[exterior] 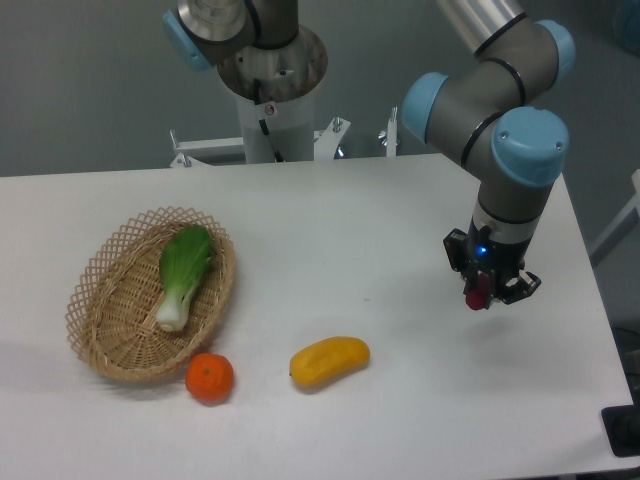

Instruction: Place the sweet potato on the table

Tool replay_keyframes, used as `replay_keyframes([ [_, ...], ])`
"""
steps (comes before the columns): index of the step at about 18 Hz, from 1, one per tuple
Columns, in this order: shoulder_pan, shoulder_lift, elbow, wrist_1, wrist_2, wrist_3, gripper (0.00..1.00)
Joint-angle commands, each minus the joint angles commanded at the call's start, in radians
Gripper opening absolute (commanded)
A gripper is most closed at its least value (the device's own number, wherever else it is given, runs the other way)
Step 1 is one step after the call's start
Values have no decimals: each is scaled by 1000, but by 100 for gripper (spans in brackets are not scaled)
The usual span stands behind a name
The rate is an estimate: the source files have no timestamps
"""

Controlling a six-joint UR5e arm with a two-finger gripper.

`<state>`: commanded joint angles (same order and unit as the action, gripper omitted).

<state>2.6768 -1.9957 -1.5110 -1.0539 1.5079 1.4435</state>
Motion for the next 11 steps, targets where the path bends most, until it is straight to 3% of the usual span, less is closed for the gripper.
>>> replay_keyframes([
  [7, -6, 6, -8, -9, 2, -17, 15],
  [11, -11, 46, -76, -3, 0, -15, 15],
])
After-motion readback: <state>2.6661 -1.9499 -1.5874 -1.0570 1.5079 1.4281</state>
